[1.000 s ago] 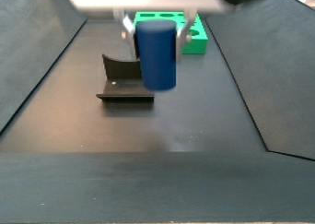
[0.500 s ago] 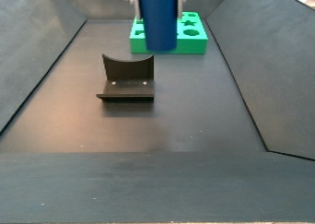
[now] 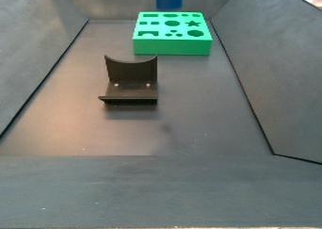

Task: Pick up the oval object. Move up. Move to above the board. Insert the oval object.
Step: Move to above the board.

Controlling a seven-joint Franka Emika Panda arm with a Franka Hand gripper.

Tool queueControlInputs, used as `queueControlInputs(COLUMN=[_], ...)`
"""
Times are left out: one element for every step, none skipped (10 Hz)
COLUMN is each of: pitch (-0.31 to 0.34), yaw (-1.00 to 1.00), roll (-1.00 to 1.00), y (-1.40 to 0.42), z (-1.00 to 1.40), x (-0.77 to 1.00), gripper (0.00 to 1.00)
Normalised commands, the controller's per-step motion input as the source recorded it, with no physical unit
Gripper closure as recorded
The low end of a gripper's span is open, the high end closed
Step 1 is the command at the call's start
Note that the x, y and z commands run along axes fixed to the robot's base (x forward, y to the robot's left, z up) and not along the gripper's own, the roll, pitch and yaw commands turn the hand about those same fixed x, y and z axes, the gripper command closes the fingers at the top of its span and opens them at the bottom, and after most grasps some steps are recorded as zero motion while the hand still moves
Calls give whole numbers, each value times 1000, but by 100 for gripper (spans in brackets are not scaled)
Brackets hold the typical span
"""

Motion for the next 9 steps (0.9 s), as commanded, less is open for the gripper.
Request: queueControlInputs(pitch=[3, 5, 7, 20, 29, 41, 45, 46, 46], yaw=[12, 4, 7, 9, 9, 7, 13, 10, 10], roll=[55, 46, 36, 25, 13, 9, 9, 6, 1], y=[-1000, -1000, -1000, -1000, -1000, -1000, -1000, -1000, -790], z=[336, 339, 342, 345, 351, 358, 365, 377, 305], x=[-126, -124, -122, -120, -113, -107, -105, -98, -69], gripper=[100, 100, 100, 100, 100, 100, 100, 100, 100])
